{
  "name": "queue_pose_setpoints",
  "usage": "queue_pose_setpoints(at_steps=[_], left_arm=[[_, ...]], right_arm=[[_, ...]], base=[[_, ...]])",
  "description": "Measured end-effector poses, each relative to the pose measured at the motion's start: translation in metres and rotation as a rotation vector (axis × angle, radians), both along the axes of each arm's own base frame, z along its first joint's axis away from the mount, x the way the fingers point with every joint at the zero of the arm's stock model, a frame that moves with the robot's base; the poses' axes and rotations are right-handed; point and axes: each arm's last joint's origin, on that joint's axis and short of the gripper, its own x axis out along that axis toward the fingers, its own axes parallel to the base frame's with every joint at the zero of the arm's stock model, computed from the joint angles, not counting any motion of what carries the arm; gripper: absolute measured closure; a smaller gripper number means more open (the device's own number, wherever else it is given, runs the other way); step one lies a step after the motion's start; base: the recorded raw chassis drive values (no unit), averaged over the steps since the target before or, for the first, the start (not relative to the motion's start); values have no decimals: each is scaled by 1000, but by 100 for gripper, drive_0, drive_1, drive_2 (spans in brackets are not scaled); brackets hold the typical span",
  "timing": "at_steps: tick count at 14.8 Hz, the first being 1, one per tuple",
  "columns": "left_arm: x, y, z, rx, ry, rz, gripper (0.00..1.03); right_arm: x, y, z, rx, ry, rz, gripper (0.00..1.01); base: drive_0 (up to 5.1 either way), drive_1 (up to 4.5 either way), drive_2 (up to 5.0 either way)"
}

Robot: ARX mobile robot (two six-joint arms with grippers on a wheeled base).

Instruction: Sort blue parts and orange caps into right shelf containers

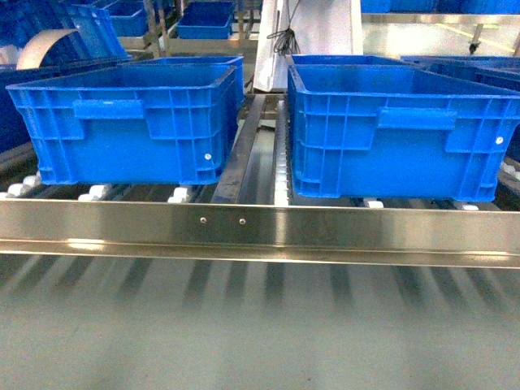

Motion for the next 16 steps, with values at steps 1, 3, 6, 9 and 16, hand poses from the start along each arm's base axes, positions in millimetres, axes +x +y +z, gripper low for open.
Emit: queue_pose_setpoints(at_steps=[1, 3, 6, 9, 16], left_arm=[[0, 0, 0, 0, 0, -2, 59], [0, 0, 0, 0, 0, -2, 59], [0, 0, 0, 0, 0, -2, 59], [0, 0, 0, 0, 0, -2, 59], [0, 0, 0, 0, -1, -2, 59]], right_arm=[[0, 0, 0, 0, 0, 0, 59], [0, 0, 0, 0, -1, 0, 59], [0, 0, 0, 0, -1, 0, 59], [0, 0, 0, 0, -1, 0, 59], [0, 0, 0, 0, -2, 0, 59]], base=[[0, 0, 0], [0, 0, 0], [0, 0, 0], [0, 0, 0], [3, 248, -243]])
